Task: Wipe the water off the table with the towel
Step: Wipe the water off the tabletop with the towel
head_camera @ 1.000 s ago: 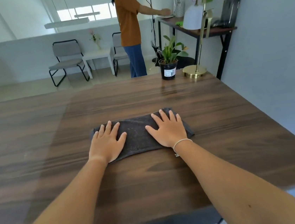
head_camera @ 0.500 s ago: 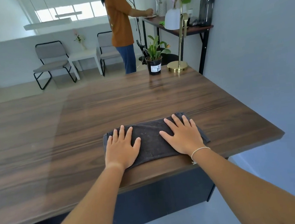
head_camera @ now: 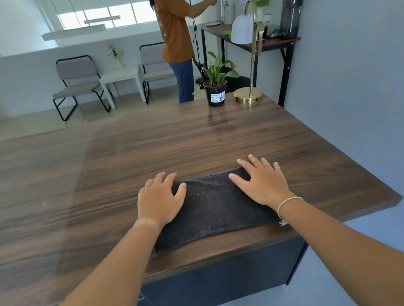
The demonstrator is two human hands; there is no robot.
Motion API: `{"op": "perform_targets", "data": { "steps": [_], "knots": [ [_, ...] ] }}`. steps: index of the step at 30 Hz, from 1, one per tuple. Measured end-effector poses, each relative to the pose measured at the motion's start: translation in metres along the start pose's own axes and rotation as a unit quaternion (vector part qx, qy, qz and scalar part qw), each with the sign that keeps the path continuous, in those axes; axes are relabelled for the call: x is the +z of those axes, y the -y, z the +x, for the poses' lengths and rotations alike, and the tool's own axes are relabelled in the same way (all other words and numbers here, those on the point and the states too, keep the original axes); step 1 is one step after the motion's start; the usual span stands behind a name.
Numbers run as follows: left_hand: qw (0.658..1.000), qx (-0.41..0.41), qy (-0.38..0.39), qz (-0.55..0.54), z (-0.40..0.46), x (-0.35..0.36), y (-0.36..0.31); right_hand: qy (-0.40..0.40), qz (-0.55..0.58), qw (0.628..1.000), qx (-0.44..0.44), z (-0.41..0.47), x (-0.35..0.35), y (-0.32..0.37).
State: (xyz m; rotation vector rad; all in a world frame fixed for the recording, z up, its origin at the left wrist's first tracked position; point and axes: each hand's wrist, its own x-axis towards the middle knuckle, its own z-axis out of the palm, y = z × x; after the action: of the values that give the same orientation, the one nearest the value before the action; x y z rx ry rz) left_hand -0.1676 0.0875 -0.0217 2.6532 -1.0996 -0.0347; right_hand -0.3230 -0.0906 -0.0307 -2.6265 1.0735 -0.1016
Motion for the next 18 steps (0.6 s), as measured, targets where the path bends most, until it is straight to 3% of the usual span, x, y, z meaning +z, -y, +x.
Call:
{"op": "perform_targets", "data": {
  "steps": [11, 18],
  "knots": [
    [0.996, -0.036, -0.015, -0.077, 0.122, -0.033, -0.069, -0.038, 0.068, 0.997, 0.007, 0.140, -0.073, -0.059],
    [0.994, -0.026, 0.010, -0.107, 0.192, -0.016, -0.109, -0.042, 0.080, 0.996, 0.027, 0.211, -0.078, -0.082]
  ]
}}
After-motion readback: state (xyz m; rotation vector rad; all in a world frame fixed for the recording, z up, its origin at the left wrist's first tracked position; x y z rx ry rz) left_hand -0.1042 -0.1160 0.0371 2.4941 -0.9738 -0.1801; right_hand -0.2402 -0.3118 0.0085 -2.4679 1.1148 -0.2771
